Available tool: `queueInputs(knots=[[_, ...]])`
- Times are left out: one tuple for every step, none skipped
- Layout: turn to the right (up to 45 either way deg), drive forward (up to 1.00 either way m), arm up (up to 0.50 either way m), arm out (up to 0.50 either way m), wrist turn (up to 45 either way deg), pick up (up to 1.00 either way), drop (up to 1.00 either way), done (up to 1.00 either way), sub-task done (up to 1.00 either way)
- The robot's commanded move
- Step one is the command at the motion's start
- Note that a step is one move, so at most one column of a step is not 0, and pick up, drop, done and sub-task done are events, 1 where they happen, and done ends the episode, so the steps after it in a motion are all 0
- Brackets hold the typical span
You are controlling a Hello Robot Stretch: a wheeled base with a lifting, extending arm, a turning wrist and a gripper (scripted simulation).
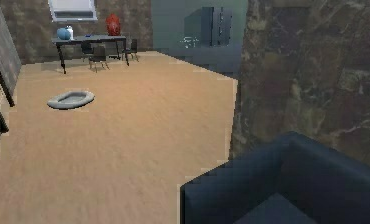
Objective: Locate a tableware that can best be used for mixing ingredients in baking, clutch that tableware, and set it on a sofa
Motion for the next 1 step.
queueInputs(knots=[[0.0,0.0,0.0,0.0,39.0,0.0,0.0,0.0,0.0]])
